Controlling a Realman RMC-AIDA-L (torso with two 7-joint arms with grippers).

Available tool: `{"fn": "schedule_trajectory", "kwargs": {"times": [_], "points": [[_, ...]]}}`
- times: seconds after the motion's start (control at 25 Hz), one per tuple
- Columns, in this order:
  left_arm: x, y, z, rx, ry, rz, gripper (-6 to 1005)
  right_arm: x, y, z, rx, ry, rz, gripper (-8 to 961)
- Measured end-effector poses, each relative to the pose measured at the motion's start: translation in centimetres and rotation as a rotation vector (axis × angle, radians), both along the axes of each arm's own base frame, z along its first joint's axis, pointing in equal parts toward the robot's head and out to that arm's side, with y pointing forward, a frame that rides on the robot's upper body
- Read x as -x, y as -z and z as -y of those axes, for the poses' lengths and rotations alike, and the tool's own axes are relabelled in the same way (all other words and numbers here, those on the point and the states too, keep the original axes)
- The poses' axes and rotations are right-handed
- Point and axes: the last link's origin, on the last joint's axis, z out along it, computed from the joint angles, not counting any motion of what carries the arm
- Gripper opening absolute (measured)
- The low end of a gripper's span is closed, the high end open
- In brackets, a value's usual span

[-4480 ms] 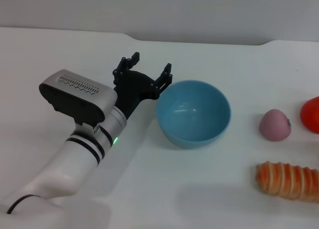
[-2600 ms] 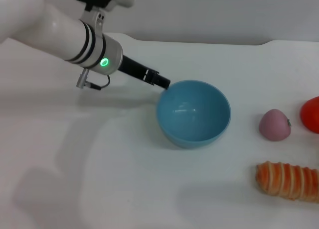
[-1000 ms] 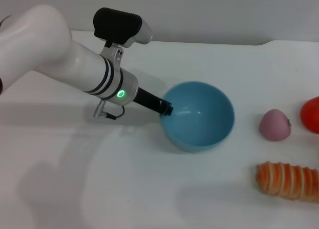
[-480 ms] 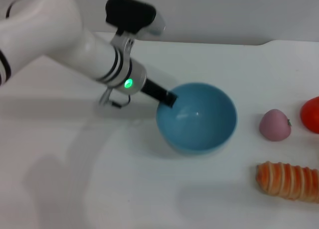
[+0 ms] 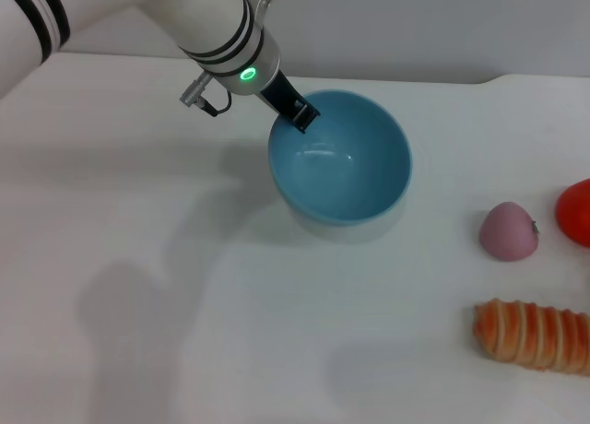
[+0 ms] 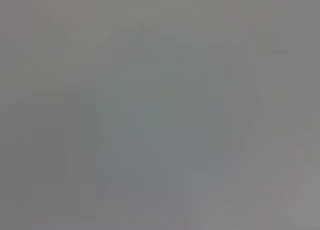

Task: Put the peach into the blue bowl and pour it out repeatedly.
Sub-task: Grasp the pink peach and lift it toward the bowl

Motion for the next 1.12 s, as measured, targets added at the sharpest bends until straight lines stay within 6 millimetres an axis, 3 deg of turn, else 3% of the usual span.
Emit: {"fn": "schedule_trajectory", "kwargs": {"times": [0.2,0.32,0.36,0.48,0.52,0.64,0.76,0.92,1.12], "points": [[-0.2,-0.1,0.0,-0.002,-0.013,0.017,-1,1.3,-4.8,-2.8,0.181,-0.049,0.027,813],[0.0,0.1,0.3,0.004,-0.054,0.065,-2,3.8,-8.2,-5.3,0.354,-0.010,0.080,813],[0.0,0.1,0.3,0.004,-0.054,0.065,-2,3.8,-8.2,-5.3,0.354,-0.010,0.080,813],[0.1,0.3,0.4,0.001,-0.073,0.108,-2,6.4,-9.1,-7.0,0.498,0.025,0.150,813],[0.1,0.5,0.3,-0.001,-0.074,0.120,-2,8.2,-8.6,-7.9,0.609,0.035,0.166,813],[0.2,0.6,0.3,-0.005,-0.079,0.126,-2,9.7,-7.4,-8.6,0.714,0.036,0.168,812],[0.1,0.6,0.2,-0.022,-0.088,0.138,-2,10.9,-4.7,-9.4,0.842,0.057,0.199,811],[0.2,0.6,0.1,-0.033,-0.089,0.145,-1,10.2,-0.5,-9.6,0.979,0.152,0.240,811],[0.5,0.5,0.1,-0.040,-0.092,0.147,-1,8.8,1.6,-9.2,1.005,0.202,0.223,810]]}}
